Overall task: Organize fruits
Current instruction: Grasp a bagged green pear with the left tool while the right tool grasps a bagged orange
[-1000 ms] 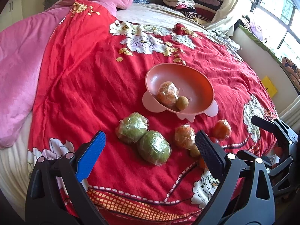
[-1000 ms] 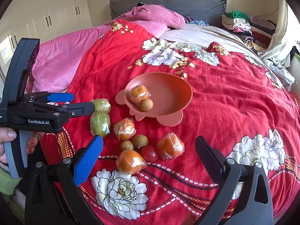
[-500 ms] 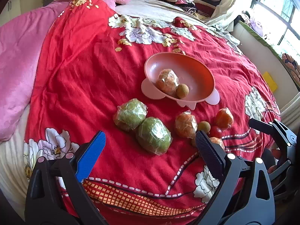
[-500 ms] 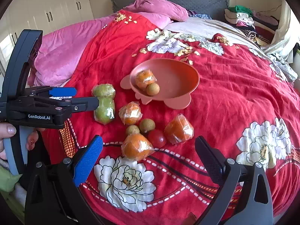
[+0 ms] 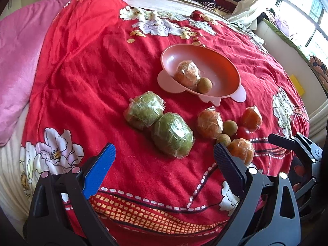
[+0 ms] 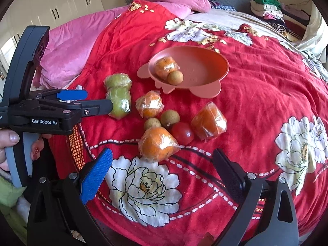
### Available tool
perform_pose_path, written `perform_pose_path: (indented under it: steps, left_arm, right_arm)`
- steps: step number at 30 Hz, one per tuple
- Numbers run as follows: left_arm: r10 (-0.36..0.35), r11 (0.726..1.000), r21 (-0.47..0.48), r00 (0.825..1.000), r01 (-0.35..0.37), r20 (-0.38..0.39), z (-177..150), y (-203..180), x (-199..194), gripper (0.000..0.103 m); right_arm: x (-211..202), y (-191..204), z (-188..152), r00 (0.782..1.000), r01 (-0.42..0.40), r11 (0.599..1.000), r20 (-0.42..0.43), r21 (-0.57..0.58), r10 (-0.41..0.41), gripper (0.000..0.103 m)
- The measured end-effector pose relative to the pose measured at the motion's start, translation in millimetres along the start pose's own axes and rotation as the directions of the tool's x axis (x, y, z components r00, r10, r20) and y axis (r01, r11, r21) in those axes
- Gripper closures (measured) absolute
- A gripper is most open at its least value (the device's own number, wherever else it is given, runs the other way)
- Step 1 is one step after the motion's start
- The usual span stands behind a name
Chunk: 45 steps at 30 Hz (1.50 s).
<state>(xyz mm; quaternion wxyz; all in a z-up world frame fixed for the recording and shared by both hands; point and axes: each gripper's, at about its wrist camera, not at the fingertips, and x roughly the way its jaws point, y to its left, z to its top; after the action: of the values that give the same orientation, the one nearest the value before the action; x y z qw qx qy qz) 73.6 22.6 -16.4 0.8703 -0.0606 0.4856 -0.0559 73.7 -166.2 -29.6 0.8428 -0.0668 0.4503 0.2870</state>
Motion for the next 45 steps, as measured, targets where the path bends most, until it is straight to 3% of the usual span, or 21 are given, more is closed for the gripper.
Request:
perform_pose_path:
  steps: [1,3,8,13,17,33,36,38,41,45]
  left_arm:
    - [-0.001,1.0,-0.001,1.0,0.001,-0.001,-0.9,0.3,1.1,0.013]
    - [-0.001,1.0,0.0,1.0,0.001,-0.005,-1.6,0.7,3.8,0.013]
    - [-0.013,1.0,0.001,1.0,0.013,-0.014,-1.4,1.6,9.6,0.014]
    - [-0.034,0.999,-0.005,0.999,0.034,-0.016,1.3,3.8,14.8,0.026]
    - [-0.043,0.999,-0.012,0.999,0.042,-0.016,3.5,6.6,17.9,0.036]
    - [-0.014,1.0,0.016,0.999,0.014,-0.031,11.1,0.4,32.7,0.043]
    - [0.0,1.0,0.03,1.0,0.0,-0.029,13.7,-5.1,33.9,0.049]
    - [0.0,0.999,0.053,1.0,0.001,-0.027,15.4,-12.3,34.2,0.061]
    - [0.036,0.995,0.09,0.999,-0.034,-0.023,16.5,-19.8,40.7,0.061]
    - [0.022,0.997,0.076,0.999,-0.02,-0.029,17.0,-14.5,46.6,0.061]
  right_arm:
    - [1.4,-0.5,-0.5,1.0,-0.001,1.0,-0.004,0.002,0.001,0.008]
    - [5.1,-1.7,-0.7,1.0,-0.009,1.0,-0.013,0.007,0.009,0.022]
    - [13.9,-2.6,-2.3,0.999,-0.036,0.999,-0.039,0.014,0.036,0.038]
    - [23.2,1.1,-0.2,0.997,-0.051,0.999,-0.055,-0.006,0.051,0.051]
    - [29.3,3.2,3.7,0.997,-0.054,0.998,-0.06,-0.015,0.053,0.052]
    - [34.0,4.1,7.6,0.997,-0.069,0.997,-0.044,-0.026,0.068,0.061]
    - [31.1,2.5,7.3,0.996,-0.074,0.997,-0.04,-0.016,0.074,0.061]
    - [29.8,1.7,6.7,0.996,-0.075,0.997,-0.039,-0.011,0.075,0.061]
    - [27.7,0.8,6.4,0.996,-0.077,0.997,-0.035,-0.007,0.077,0.061]
    - [24.3,-2.2,6.1,0.997,-0.076,0.997,-0.028,0.003,0.076,0.061]
